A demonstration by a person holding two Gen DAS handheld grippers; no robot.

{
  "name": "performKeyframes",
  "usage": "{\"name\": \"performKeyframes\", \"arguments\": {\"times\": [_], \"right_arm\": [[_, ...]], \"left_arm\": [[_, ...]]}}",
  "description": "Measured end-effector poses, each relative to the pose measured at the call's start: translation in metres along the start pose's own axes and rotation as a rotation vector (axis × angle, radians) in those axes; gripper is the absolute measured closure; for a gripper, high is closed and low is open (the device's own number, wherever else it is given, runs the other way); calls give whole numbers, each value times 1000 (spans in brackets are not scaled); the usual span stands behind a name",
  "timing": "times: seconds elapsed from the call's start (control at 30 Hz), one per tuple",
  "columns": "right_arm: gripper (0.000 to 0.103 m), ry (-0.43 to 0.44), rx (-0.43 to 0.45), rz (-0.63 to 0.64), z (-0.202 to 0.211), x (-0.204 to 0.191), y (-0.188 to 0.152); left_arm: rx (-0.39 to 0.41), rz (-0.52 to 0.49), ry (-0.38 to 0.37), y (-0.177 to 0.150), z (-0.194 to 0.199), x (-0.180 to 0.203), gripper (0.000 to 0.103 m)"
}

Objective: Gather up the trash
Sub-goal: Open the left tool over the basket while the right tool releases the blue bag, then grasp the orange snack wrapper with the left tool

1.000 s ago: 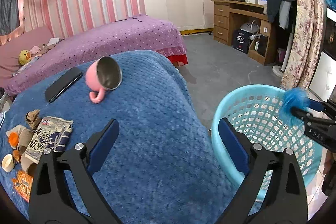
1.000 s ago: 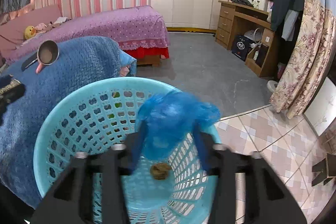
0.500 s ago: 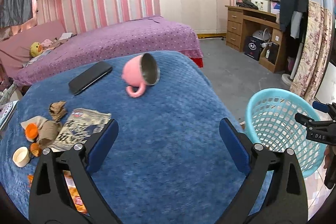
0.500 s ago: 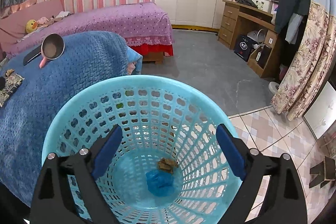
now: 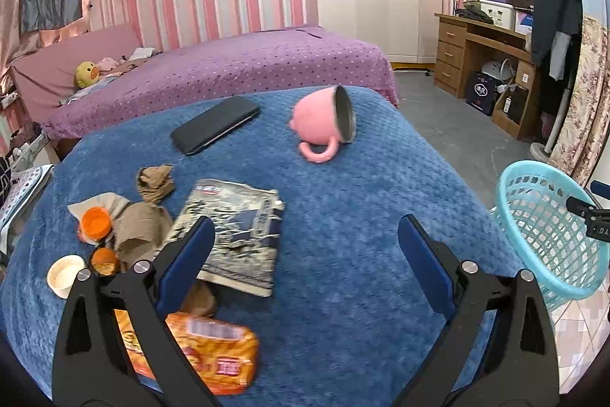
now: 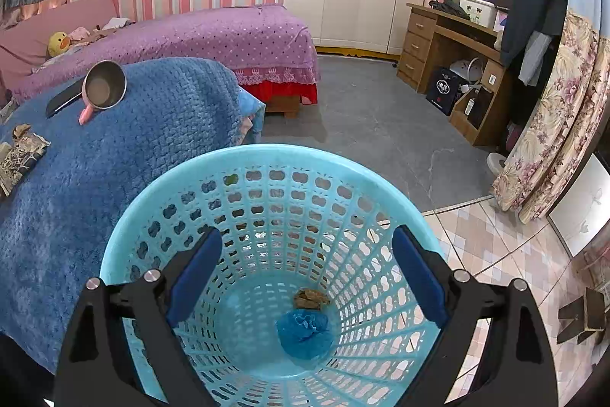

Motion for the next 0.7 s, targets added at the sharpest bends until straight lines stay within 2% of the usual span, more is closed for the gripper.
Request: {"name": "performKeyframes", "arguments": {"times": [0.23,0.4,0.53,0.7], "right_arm": [[14,-7,57,-12,10,-17,16],[14,-4,121,-22,18,-46,34],[14,14,153,-26,24,-73,46],[13,52,160,-9,26,-112,50]], "left_arm": [[4,-12,39,-1,13,-44,9],[-15,13,85,-10,20,-87,8],[-30,9,126,-28,27,-116,8],[-119,35,131,-68,23,-142,8]]}}
Point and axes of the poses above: each gripper's, at about its wrist camera, not at the fingertips, and z roughly against the way its jaws point, x to its right, y to its top, the point moved 8 cm from there along -z, roughly the way its jaws point, and after that the axes turned 14 degrees about x, right-handed, at the moved point
